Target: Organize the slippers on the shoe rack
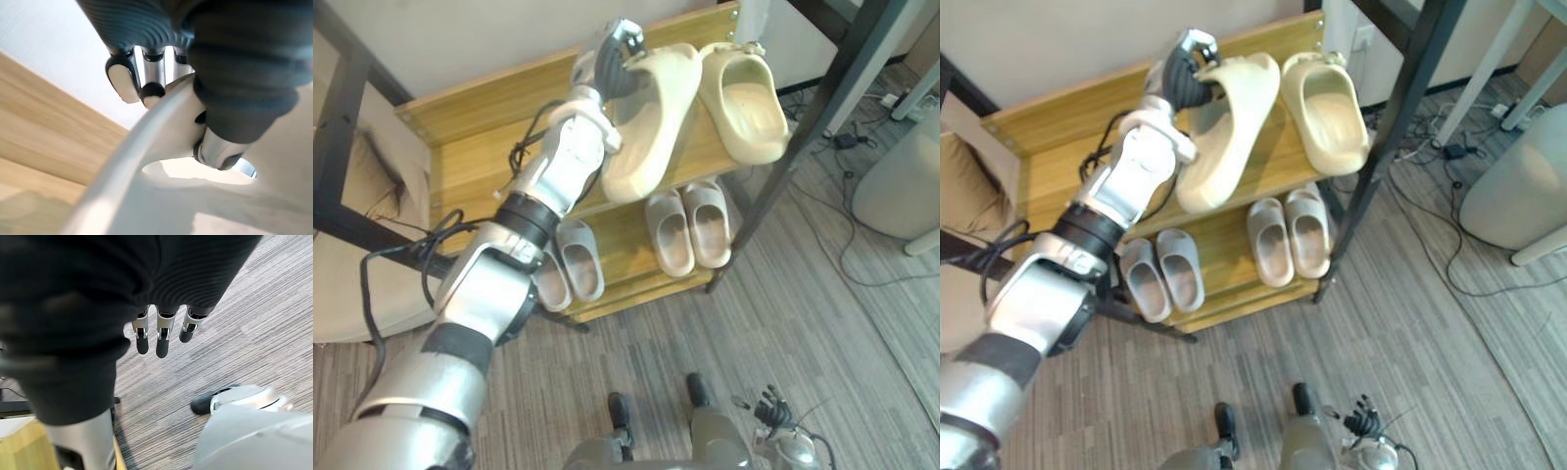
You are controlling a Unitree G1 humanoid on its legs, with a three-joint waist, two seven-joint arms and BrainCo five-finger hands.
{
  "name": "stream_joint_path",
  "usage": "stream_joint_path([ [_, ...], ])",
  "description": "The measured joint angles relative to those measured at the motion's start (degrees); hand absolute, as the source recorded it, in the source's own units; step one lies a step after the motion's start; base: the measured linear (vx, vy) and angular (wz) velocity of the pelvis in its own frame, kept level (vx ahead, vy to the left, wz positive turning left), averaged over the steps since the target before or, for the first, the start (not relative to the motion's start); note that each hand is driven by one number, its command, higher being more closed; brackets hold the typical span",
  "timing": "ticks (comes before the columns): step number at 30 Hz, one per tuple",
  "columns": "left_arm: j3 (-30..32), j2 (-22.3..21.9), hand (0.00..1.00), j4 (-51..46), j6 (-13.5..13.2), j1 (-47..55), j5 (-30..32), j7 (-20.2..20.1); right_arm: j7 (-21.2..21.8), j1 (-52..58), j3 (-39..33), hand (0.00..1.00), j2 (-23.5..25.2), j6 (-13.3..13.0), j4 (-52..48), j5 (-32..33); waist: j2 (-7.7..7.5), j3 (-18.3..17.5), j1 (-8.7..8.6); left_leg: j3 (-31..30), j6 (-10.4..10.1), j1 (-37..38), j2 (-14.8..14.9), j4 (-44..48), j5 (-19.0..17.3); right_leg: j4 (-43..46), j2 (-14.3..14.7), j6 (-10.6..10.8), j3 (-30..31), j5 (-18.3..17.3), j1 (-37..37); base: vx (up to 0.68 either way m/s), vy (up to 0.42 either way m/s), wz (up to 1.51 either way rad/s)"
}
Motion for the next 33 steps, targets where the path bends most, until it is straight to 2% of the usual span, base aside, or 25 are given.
stream_joint_path([
  [5,1.1,0.2,1.00,0.0,0.1,-1.6,-0.1,1.2,-0.1,0.2,0.1,0.00,0.0,-0.1,-0.5,0.0,0.02,0.0,0.41,1.2,0.0,-1.5,0.0,0.0,0.0,1.3,0.0,0.0,0.6,-0.3,-2.5,0.01,-0.019,-0.06],
  [6,1.4,0.2,0.00,0.0,0.2,-1.6,-0.1,1.3,-0.2,0.3,0.1,0.00,0.0,-0.1,-0.7,0.1,0.02,0.0,0.36,1.3,0.0,-1.5,0.0,0.0,0.0,1.3,0.1,0.0,0.8,-0.3,-2.5,0.02,-0.018,-0.07],
  [21,4.2,-0.5,0.00,0.9,0.2,-1.7,-1.3,2.1,-1.2,2.2,2.4,0.00,-0.1,-1.0,-4.4,1.9,0.02,0.0,0.40,1.4,-0.1,-2.1,0.0,0.0,0.0,1.7,0.0,0.0,0.7,-0.3,-3.3,0.01,-0.005,0.00],
  [33,7.3,-2.7,0.00,2.0,1.0,-1.1,-8.0,2.4,-2.2,1.9,3.3,0.00,-0.2,-1.3,-4.0,1.7,0.00,0.0,0.61,0.8,-0.2,-2.3,0.0,0.0,0.3,1.6,-0.2,0.0,-0.1,-0.3,-3.1,0.01,-0.013,0.02],
])
